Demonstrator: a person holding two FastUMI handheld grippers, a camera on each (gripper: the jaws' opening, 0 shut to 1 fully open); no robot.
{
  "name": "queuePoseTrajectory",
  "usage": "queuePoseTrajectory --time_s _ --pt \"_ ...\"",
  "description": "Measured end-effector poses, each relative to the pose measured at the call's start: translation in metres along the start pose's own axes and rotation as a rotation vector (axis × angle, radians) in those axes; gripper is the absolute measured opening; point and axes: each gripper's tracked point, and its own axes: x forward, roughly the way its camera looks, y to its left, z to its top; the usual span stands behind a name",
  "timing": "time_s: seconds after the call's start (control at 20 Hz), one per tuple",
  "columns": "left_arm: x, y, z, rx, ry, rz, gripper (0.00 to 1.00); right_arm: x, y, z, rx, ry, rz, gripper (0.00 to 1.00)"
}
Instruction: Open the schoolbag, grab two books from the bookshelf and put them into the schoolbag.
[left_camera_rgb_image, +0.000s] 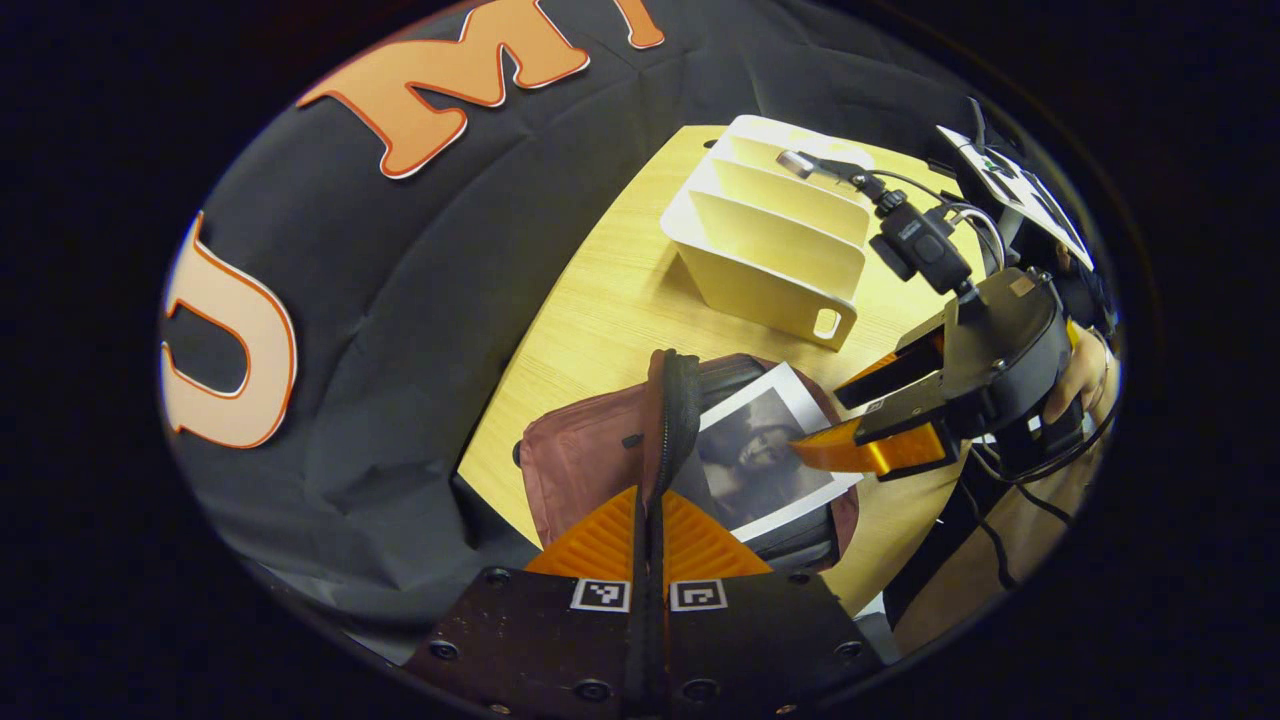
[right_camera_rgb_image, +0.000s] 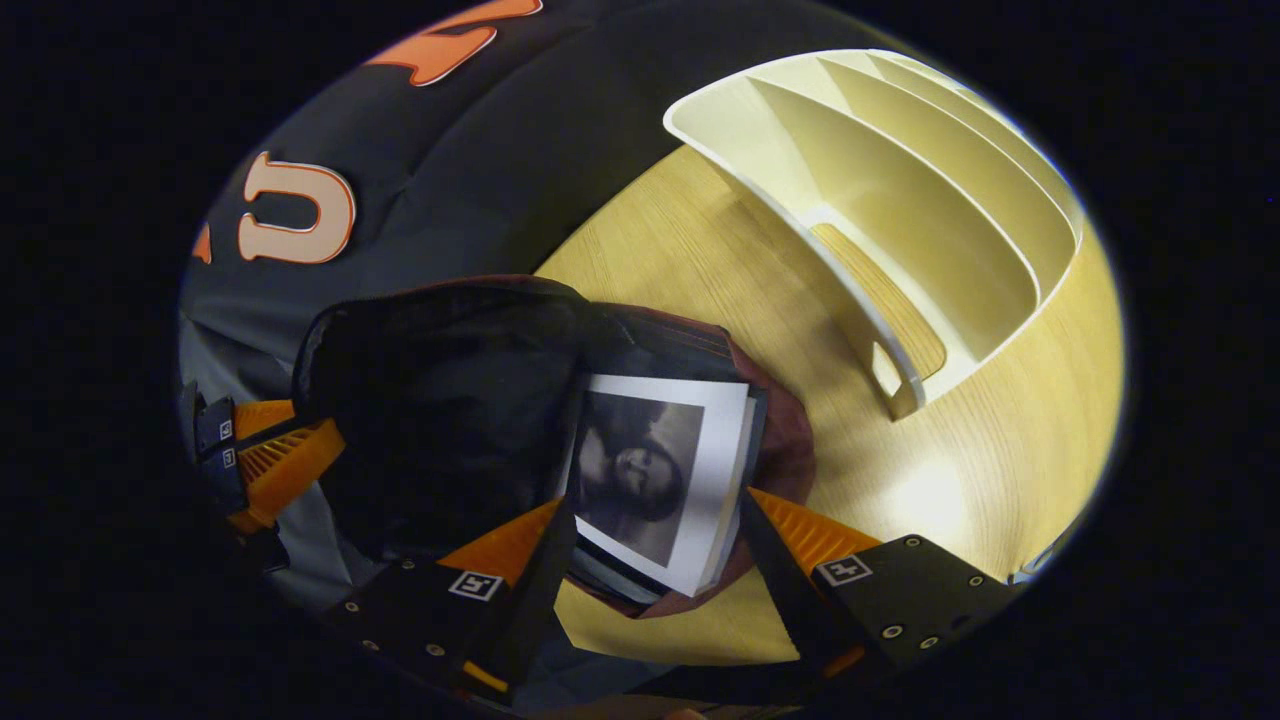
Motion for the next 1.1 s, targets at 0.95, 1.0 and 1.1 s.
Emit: queuePoseTrajectory --time_s 0.95,1.0,1.1 --pt "0.035 -0.094 0.0 -0.371 0.018 -0.074 0.99 -0.118 -0.134 0.051 -0.114 0.107 -0.081 0.98" --pt "0.035 -0.104 0.003 -0.401 0.017 -0.07 0.99 -0.123 -0.138 0.054 -0.133 0.12 -0.076 0.98" --pt "0.03 -0.115 0.013 -0.446 0.008 -0.045 0.99 -0.134 -0.147 0.06 -0.175 0.143 -0.068 0.98"
